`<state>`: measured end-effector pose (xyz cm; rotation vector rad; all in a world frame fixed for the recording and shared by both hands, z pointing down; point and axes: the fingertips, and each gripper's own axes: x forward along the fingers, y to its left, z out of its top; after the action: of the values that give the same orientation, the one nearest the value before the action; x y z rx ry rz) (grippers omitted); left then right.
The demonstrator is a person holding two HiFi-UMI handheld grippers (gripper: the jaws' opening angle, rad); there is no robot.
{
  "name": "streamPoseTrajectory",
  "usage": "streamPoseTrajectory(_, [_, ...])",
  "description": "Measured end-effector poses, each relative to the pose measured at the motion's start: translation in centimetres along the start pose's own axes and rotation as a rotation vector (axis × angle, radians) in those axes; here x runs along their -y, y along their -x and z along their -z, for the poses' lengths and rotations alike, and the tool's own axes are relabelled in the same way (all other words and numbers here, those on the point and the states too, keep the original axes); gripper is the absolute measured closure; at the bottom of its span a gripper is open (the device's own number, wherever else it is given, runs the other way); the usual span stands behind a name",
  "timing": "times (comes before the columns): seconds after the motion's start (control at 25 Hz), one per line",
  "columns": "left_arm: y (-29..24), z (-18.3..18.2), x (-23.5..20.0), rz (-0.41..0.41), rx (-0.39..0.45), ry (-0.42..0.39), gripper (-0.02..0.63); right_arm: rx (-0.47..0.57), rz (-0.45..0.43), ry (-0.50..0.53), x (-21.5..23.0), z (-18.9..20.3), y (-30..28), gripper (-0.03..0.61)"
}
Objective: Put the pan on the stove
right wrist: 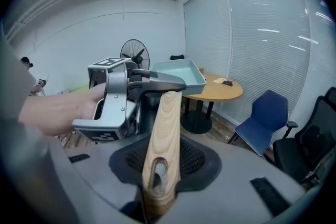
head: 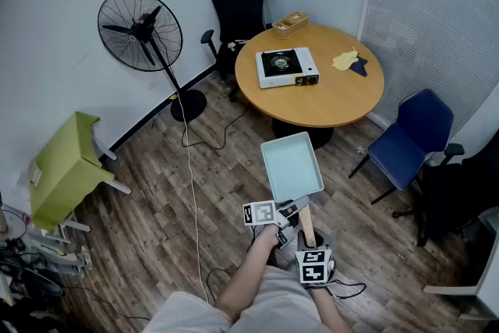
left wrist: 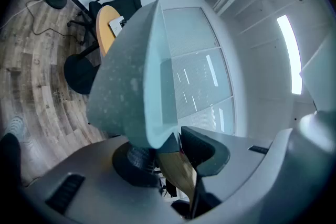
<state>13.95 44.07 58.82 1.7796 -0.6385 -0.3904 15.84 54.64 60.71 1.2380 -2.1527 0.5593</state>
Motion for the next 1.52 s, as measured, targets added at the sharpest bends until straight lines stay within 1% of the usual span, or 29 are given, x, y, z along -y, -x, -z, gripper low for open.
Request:
streamPoseTrajectory(0.16, [-0.3,-1.3,-0.4,-0.003,-0.007,0.006,0.46,0.017,0.004,-0.006,0.2,-1.1,-1.2,0.466])
streamPoseTrajectory(0.32, [-0.6,-3.2,-1.1,-0.012,-0.015,0.011,0.461,-0.003,-0.001,-0.011,0.0,-2.3,-2.7,0.466])
streamPoseTrajectory(0.52, [-1.5,-6.0,-1.9,-0.012,-0.027,0.014,0.461,-0.004,0.008,-0.028,0.3,-4.5,-4.7,0.466])
streamPoseTrajectory(0.8, [-3.3,-10.3,-4.0,-0.022,-0.065,0.051,0.46,-0.006,0.026,-0.075,1.3,-7.8,-8.6,0.468])
streamPoseTrajectory(0.96, [-4.5,-13.4,-5.2,-0.026,-0.079,0.075,0.46,-0.007,0.034,-0.094,1.7,-10.5,-11.0,0.466])
streamPoseTrajectory(1.2, [-5.4,-18.3,-7.2,-0.065,-0.1,0.091,0.462,-0.01,0.046,-0.107,1.7,-14.0,-15.1,0.468])
streamPoseTrajectory(1.28, [-5.4,-20.0,-7.8,-0.072,-0.119,0.083,0.462,-0.01,0.045,-0.111,1.3,-15.1,-16.6,0.468])
streamPoseTrajectory(1.52, [-5.5,-25.1,-8.9,-0.045,-0.159,0.042,0.46,-0.004,0.038,-0.117,0.1,-18.6,-20.5,0.466])
